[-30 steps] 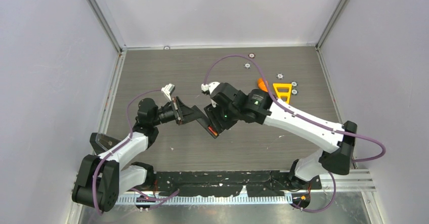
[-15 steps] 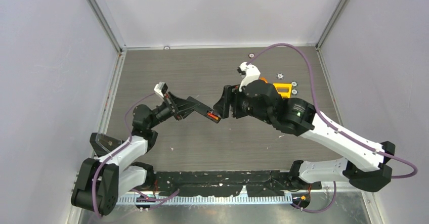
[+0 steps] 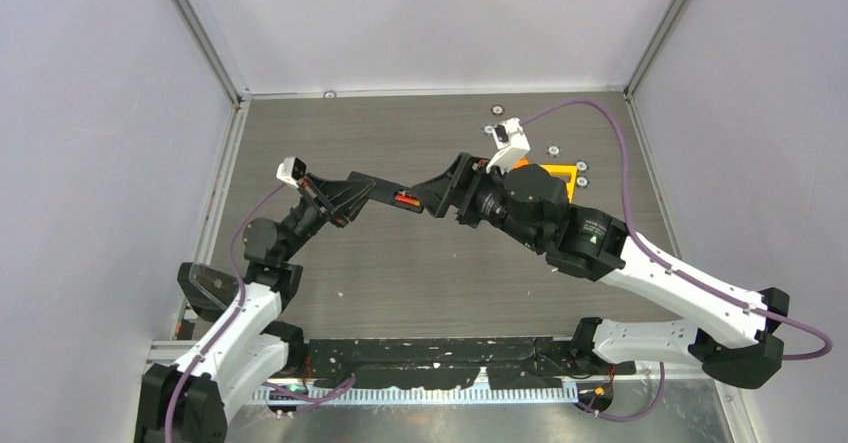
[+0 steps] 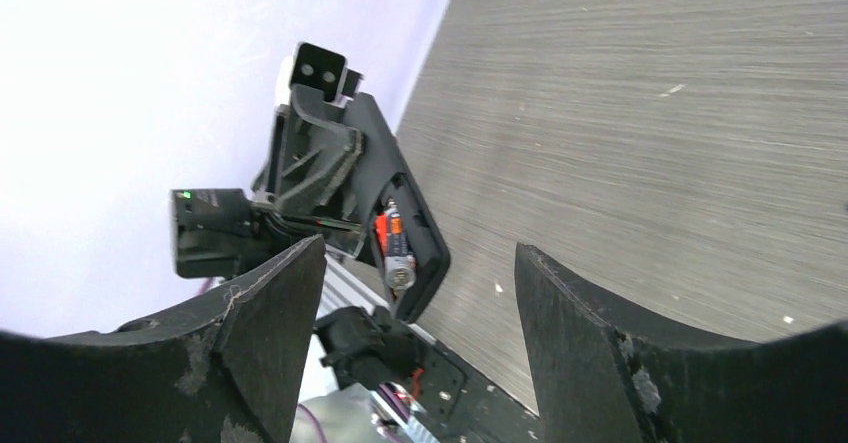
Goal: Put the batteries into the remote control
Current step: Load the battery into the remote control.
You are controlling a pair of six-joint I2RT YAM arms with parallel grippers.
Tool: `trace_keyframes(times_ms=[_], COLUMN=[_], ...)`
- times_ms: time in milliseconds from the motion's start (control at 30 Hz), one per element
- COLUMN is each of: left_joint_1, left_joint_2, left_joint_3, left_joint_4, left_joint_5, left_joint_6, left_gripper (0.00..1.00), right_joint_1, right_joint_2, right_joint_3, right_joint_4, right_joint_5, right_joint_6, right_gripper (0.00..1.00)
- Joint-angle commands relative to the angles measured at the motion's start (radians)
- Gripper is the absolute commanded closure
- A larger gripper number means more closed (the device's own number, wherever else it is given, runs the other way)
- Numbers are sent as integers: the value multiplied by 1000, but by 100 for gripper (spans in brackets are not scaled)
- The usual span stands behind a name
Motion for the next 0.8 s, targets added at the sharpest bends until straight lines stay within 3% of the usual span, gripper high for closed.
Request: trace_keyframes(times_ms=[0,233,433,767], left_joint_1=[-1,-1,-3,-3], left_joint_2=[-43,-57,-51,-58], left_joint_3=[42,34,56,59], left_joint_4=[-56,-62,-51,-51], left_joint_5=[-69,-101,-97,-91], left_joint_6=[-26,-86,-103,-102], left_gripper=[100,100,100,100], right_joint_1=[-2,-4,-28,-87], right_joint_2=[-11,-43,-64,-53], right_joint_3=[-10,-51,-101,-169], right_joint_4=[163,236,269,363], right_joint_5=[-14,12,1,-111], right_joint_6=[96,150,216,312], right_gripper=[25,30,44,57])
